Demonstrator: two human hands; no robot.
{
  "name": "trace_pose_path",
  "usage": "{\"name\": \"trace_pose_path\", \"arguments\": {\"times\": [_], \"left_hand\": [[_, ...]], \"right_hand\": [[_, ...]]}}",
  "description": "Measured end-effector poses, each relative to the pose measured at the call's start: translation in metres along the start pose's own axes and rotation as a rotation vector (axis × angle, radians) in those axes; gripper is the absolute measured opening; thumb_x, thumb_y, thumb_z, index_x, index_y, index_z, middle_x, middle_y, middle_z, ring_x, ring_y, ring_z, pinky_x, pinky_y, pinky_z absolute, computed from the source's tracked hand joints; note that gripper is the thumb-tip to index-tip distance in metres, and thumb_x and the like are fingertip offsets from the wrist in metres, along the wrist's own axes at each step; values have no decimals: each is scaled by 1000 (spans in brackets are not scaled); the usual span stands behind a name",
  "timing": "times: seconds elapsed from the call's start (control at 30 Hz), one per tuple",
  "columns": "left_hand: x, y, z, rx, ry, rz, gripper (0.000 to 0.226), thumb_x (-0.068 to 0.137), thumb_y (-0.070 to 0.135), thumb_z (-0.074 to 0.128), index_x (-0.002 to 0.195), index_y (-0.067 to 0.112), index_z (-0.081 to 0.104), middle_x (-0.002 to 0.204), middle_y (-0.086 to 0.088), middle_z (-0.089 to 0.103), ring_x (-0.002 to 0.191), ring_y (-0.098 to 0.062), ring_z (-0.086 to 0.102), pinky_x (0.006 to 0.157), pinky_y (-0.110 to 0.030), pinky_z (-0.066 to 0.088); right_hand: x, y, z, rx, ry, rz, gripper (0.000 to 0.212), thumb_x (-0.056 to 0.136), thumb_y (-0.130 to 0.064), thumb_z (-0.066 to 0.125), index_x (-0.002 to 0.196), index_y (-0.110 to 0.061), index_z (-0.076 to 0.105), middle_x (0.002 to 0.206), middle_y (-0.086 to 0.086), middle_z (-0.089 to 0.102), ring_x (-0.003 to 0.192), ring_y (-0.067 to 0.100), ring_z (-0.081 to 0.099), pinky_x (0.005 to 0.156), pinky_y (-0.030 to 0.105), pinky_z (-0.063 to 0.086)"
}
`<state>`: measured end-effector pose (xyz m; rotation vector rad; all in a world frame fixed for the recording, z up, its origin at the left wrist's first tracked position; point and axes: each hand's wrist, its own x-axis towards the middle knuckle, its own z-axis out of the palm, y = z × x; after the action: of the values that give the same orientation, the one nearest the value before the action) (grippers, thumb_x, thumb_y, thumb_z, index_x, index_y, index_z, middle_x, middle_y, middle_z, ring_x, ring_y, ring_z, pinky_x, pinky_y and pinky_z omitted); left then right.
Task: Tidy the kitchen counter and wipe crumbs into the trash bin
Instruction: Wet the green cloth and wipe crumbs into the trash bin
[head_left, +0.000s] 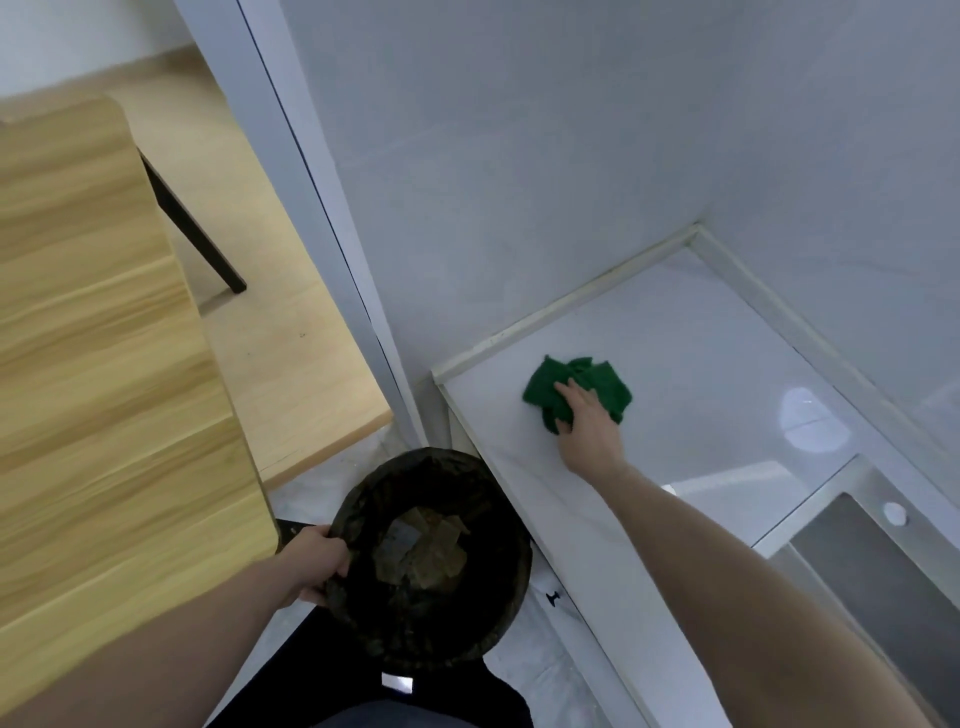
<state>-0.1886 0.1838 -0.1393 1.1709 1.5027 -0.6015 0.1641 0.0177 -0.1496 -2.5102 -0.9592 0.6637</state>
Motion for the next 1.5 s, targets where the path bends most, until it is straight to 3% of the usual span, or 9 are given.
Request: {"name": "trace_pose_path", "arguments": {"times": [0.2,0.43,0.77,0.87,1.03,1.2,1.3,1.4,1.5], "left_hand": [[-8,1,0,-1,8,33,36,80,-8,46,107,10,62,108,-19,66,92,-38,70,62,-42,64],[4,-6,6,-32,35,2,40,77,-9,47,106,14,64,102,-16,67,85,-34,68,52,-34,60],[-5,-13,15,-48,30,26,36,79,-10,46,100,14,62,102,-17,66,88,-38,68,60,-44,64],[-11,-15,18,-14,40,36,29,80,-9,48,96,13,59,100,-17,63,85,-39,68,59,-43,64],[-10,-25,26,-33,17,44,31,80,-11,44,100,8,57,107,-20,62,92,-44,67,68,-57,63],[-4,-35,34,-54,25,31,34,80,-12,44,106,3,59,105,-22,65,92,-43,68,68,-58,62],[-2,-39,38,-67,11,15,40,79,-13,44,112,5,57,109,-21,63,96,-44,67,65,-54,63],[-3,-41,40,-57,-4,9,41,80,-12,45,117,3,54,113,-21,62,95,-45,68,64,-50,62],[-6,-39,39,-50,-21,25,39,80,-13,46,113,2,56,113,-22,63,95,-43,68,62,-46,62]], "right_hand": [[38,-39,-6,27,-70,48,57,102,-15,50,156,-18,36,156,9,43,137,28,46,111,33,37],[50,-82,32,-89,-218,-175,60,99,-9,52,156,-18,37,163,5,33,150,27,29,122,35,25],[-91,-56,51,-83,-398,-377,61,85,-5,56,138,-36,60,146,-8,56,135,18,50,116,30,37],[-124,-41,38,25,-319,-316,59,85,-6,53,133,-40,63,140,-12,61,130,14,55,114,26,39],[-153,-15,-4,361,65,-175,57,84,2,60,125,-37,69,129,-16,67,117,1,61,105,22,47],[-157,27,-38,328,330,9,61,85,4,58,130,-37,66,136,-15,63,123,4,56,109,23,43],[-164,55,-30,232,258,136,54,91,0,58,137,-27,62,146,-5,57,135,20,51,115,36,40],[-184,68,3,98,58,251,56,94,-16,60,149,-26,49,164,-1,32,152,27,27,121,41,30],[-197,57,34,110,115,303,61,92,-40,59,150,-31,45,166,-5,26,155,26,16,124,44,24]]}}
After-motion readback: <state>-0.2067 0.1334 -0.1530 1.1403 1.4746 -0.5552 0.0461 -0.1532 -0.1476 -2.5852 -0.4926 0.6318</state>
